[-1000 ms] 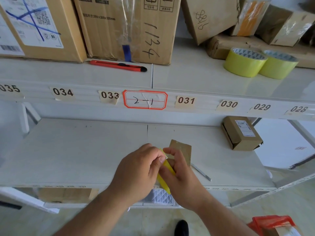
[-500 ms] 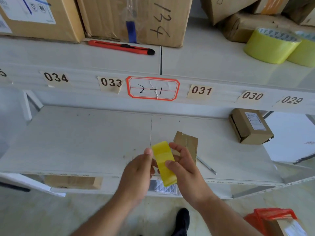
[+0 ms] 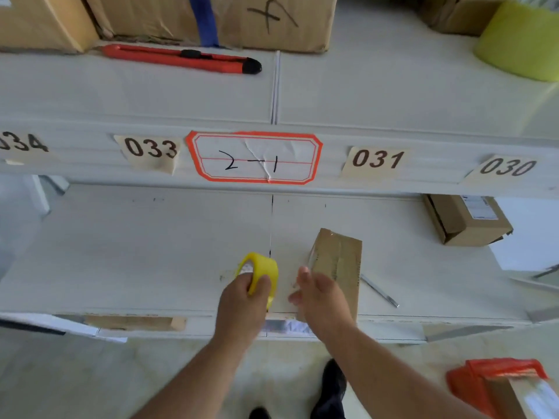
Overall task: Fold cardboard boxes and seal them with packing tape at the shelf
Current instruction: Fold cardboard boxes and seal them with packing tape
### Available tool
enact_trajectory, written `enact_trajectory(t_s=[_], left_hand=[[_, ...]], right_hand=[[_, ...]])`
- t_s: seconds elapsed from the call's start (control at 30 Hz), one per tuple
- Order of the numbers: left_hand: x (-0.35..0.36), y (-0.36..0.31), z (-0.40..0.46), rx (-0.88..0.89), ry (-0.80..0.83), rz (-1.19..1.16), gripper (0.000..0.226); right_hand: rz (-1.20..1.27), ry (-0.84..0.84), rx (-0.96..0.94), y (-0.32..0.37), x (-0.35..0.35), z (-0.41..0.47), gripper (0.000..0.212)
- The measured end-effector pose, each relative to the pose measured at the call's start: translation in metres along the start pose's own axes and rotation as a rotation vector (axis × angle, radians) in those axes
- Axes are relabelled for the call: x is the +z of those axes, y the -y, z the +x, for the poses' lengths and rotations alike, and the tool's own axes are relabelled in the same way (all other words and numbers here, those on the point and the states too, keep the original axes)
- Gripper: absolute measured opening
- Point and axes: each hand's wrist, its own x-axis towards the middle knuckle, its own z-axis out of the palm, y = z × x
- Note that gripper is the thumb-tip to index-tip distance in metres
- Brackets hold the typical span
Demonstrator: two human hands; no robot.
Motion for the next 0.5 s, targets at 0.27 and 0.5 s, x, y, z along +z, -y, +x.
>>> enact_trajectory(t_s=[0.27, 0.5], left_hand=[[0.000, 0.106, 0.112, -0.066, -0.031, 0.804, 0.037], [0.044, 0.063, 0.073, 0.039, -0.057, 0.428, 0.030]], right_hand=[[-0.113, -0.226, 0.226, -0.079, -0.068, 0.018, 0.037], [-0.033, -0.120, 0.296, -0.094, -0.040, 0.026, 0.031]])
